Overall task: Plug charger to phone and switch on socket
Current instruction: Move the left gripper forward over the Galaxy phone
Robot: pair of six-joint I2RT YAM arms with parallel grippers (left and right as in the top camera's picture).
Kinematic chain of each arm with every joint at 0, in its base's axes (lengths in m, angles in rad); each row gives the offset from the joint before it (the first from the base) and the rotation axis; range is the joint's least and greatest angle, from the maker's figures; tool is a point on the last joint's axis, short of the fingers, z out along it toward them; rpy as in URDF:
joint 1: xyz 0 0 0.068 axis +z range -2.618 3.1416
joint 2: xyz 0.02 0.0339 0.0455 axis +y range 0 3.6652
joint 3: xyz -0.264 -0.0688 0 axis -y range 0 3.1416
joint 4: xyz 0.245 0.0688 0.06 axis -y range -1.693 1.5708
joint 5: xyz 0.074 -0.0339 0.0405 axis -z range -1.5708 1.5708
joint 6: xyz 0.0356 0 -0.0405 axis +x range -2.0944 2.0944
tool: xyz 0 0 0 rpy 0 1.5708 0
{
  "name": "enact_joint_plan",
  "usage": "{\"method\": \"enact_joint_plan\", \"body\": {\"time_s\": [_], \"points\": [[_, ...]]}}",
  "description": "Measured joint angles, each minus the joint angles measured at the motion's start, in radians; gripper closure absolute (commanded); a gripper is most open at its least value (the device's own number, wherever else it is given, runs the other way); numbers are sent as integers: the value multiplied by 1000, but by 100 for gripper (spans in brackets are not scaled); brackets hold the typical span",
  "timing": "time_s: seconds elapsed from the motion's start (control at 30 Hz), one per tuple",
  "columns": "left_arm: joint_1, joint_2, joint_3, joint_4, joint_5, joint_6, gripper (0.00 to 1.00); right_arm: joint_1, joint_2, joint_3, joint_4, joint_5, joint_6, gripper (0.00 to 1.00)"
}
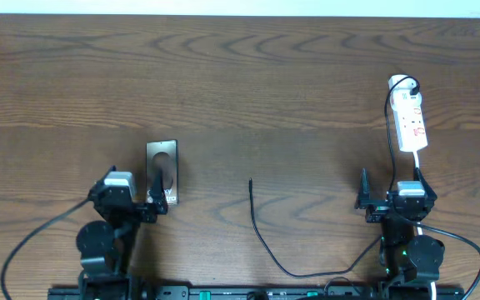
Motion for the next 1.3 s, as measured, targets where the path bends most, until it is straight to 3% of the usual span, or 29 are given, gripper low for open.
{"method": "enact_joint_plan", "body": {"time_s": [0.27, 0.97, 1.07, 1.3], "points": [[0, 292, 322, -83, -3, 14, 7, 1, 0, 0, 0, 0, 0, 1], [0, 1199, 1385, -1048, 5, 66, 7, 1, 0, 0, 0, 0, 0, 1], [0, 1320, 1467, -1128, 11, 87, 7, 1, 0, 0, 0, 0, 0, 1], [0, 1535, 1482, -1147, 13, 104, 7, 1, 0, 0, 0, 0, 0, 1]]}}
